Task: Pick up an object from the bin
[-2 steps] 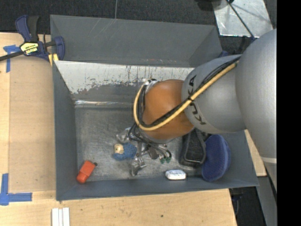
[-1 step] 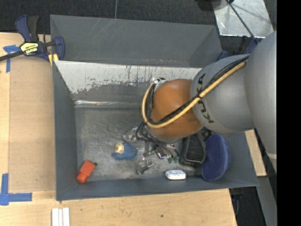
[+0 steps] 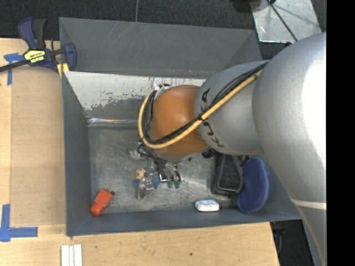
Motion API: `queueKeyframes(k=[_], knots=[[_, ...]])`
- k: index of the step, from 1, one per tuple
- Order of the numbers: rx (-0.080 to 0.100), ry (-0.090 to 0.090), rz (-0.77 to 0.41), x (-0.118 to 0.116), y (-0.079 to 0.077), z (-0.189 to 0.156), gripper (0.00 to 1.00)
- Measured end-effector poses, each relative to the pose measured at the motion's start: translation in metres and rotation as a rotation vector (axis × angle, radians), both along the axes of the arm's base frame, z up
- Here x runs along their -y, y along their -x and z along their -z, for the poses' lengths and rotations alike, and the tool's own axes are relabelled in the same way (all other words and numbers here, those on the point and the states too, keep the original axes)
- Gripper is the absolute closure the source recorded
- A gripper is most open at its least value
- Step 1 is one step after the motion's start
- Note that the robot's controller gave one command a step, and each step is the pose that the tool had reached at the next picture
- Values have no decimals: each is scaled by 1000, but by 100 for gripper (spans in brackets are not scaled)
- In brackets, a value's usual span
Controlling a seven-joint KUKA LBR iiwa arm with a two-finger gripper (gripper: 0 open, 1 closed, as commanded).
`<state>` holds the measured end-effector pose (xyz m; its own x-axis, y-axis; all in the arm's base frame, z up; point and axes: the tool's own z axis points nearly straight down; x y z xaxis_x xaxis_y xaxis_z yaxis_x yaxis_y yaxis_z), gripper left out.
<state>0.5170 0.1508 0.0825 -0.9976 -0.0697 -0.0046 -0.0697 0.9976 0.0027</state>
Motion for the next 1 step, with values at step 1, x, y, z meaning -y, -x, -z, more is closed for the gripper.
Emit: queueKeyframes(k=[1], knots=[[6,-6,-20,14,4,8,0]])
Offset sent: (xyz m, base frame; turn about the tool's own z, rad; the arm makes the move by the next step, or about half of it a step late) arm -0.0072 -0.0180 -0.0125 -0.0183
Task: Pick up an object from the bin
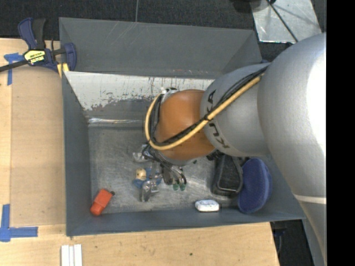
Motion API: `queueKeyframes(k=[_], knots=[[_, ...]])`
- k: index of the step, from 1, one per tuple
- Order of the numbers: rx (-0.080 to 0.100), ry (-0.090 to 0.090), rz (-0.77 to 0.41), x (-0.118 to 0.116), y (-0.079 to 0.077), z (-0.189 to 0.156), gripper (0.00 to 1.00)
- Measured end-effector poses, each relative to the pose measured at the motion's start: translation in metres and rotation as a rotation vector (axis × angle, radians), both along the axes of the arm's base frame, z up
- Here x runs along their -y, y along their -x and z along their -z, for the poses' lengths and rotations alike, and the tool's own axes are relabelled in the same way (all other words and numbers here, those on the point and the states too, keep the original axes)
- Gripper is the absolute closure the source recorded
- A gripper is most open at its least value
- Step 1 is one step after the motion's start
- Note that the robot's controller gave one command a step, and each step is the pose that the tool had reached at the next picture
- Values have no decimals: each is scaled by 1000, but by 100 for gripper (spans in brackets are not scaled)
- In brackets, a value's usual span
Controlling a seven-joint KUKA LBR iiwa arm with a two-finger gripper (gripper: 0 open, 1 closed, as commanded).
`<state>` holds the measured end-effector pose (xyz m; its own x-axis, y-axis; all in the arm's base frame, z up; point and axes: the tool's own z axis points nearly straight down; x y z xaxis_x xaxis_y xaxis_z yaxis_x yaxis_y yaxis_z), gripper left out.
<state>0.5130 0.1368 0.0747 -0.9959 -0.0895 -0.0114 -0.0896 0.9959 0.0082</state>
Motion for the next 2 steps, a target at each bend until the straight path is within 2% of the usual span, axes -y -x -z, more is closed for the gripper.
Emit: queueKeyframes(k=[1,2], knots=[[4,11,-267,-35,0,0,0],[9,10,-734,-13,17,1,0]])
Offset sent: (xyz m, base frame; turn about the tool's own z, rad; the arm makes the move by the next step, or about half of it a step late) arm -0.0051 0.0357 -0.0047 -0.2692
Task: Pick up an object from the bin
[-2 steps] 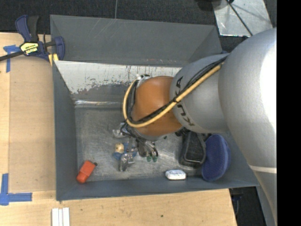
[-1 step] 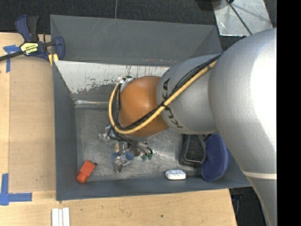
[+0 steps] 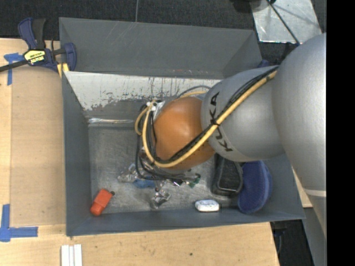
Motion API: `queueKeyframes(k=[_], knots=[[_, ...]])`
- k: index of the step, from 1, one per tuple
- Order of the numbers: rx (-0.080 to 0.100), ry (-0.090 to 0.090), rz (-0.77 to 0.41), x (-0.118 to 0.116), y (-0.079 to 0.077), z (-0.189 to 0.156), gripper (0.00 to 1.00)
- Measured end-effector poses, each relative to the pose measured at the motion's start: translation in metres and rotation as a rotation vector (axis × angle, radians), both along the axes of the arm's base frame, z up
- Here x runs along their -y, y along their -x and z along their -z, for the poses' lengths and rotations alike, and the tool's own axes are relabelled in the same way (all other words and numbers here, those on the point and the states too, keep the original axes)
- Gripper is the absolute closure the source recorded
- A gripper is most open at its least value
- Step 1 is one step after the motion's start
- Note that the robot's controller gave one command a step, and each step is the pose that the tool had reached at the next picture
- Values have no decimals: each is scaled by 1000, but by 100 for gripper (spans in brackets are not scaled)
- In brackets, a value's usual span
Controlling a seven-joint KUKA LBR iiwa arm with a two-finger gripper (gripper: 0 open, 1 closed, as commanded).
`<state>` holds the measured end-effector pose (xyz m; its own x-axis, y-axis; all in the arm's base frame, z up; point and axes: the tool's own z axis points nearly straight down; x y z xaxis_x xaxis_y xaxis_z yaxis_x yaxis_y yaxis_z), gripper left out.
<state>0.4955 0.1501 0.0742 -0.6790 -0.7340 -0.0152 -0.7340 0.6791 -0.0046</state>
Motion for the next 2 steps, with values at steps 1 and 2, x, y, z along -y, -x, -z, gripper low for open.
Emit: queueKeyframes(k=[1,2], knots=[[-6,-1,-35,19,-14,0,0],[8,-5,-34,18,-18,-2,100]])
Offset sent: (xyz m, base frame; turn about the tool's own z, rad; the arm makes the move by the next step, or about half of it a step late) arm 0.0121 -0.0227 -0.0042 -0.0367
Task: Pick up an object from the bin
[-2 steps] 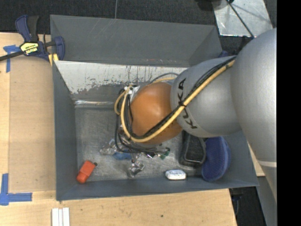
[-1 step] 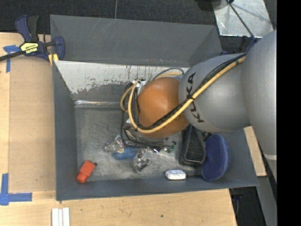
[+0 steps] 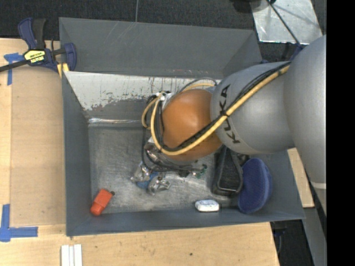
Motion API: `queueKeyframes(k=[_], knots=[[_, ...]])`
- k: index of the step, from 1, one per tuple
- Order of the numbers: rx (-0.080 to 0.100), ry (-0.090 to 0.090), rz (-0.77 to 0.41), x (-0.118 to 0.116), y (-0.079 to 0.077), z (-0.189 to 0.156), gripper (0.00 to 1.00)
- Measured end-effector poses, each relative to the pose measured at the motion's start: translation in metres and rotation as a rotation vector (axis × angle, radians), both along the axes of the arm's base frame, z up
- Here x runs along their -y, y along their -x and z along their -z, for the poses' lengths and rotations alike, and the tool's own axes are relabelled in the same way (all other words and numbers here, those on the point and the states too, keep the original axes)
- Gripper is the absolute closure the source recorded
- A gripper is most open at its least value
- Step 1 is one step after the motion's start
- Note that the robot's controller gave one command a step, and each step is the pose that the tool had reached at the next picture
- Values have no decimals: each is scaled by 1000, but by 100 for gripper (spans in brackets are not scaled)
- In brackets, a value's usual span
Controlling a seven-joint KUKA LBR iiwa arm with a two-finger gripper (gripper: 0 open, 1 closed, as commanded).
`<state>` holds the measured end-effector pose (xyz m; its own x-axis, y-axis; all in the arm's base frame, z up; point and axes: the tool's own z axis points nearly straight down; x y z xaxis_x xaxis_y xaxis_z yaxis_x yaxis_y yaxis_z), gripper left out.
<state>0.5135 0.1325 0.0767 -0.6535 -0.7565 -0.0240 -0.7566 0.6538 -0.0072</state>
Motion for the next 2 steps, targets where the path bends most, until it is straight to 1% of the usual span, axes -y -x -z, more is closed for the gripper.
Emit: queueKeyframes(k=[1,2], knots=[[-10,11,-7,3,-17,-122,100],[-10,9,17,-8,-6,-194,100]])
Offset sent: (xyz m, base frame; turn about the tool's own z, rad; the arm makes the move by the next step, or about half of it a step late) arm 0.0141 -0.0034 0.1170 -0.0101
